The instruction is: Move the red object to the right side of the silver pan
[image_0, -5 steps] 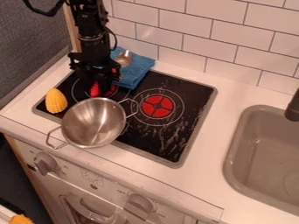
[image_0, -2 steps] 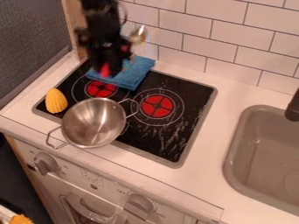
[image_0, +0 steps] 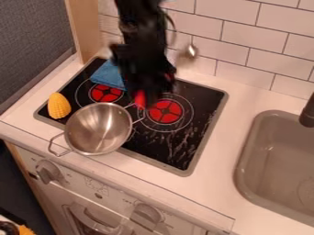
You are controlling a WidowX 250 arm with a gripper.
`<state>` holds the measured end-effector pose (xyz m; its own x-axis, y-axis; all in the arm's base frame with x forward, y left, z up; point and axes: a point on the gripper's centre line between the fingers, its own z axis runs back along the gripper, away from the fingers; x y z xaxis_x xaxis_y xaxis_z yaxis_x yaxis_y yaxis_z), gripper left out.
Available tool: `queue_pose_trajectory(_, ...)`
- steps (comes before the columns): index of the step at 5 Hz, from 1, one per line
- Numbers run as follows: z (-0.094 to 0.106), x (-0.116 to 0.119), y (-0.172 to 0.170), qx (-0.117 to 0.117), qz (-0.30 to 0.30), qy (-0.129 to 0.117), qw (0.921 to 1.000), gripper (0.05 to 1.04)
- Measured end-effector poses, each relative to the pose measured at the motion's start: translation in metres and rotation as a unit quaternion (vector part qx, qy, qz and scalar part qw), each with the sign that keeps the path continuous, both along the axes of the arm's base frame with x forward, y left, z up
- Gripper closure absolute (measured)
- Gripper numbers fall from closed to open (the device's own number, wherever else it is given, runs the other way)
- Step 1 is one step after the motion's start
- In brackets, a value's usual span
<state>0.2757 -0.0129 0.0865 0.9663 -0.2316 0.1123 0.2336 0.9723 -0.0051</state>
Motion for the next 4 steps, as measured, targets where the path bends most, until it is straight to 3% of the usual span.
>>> queue_pose_trajectory(1, -0.006, -0.019, -0.007, 0.015, 0.036, 0.018, 0.9991, 0.678)
queue_pose_trajectory(2, -0.019, -0.019, -0.008, 0.012, 0.070, 0.038, 0.9967, 0.678)
queue_pose_trajectory(3, -0.049, -0.015, -0.009, -0.013, 0.098, 0.077, 0.9921, 0.678)
queue_pose_trajectory(4, -0.072, -0.013, -0.021, -0.024, 0.094, 0.097, 0.9905, 0.678)
